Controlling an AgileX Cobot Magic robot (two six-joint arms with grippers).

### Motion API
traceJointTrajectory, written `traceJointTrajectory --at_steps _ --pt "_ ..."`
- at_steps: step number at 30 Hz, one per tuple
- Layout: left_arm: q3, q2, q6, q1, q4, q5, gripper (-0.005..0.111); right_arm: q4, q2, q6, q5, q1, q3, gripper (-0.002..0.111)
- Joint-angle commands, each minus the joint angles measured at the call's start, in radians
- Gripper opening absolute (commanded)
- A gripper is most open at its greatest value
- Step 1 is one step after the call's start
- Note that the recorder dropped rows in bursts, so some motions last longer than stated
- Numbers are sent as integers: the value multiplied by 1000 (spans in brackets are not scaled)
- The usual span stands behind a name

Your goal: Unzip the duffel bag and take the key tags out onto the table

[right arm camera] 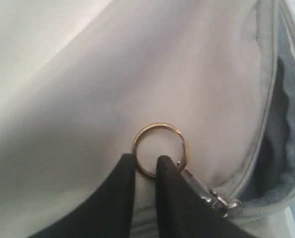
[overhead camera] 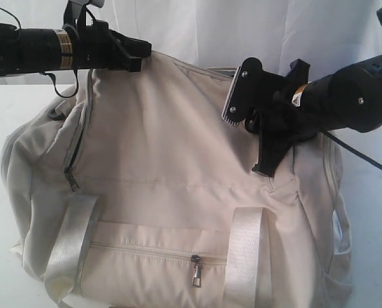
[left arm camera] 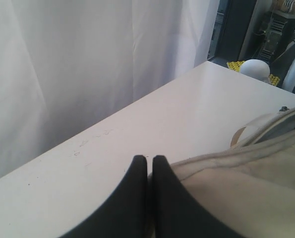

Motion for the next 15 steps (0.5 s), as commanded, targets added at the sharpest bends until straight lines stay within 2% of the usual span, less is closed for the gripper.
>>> traceJointTrajectory --at_steps 1,4,11,13,15 --pt "-9 -16 0 4 -10 6 0 -10 3 3 -23 -1 0 6" --pt "-9 -16 0 4 -10 6 0 -10 3 3 -21 -1 0 0" --pt "-9 -16 0 4 -10 13 0 -4 -21 5 8 -1 0 0" --pt "-9 -16 0 4 -10 13 0 -4 -36 5 4 -1 0 4" --pt "-9 -16 0 4 -10 13 0 -4 -44 5 3 -1 0 14"
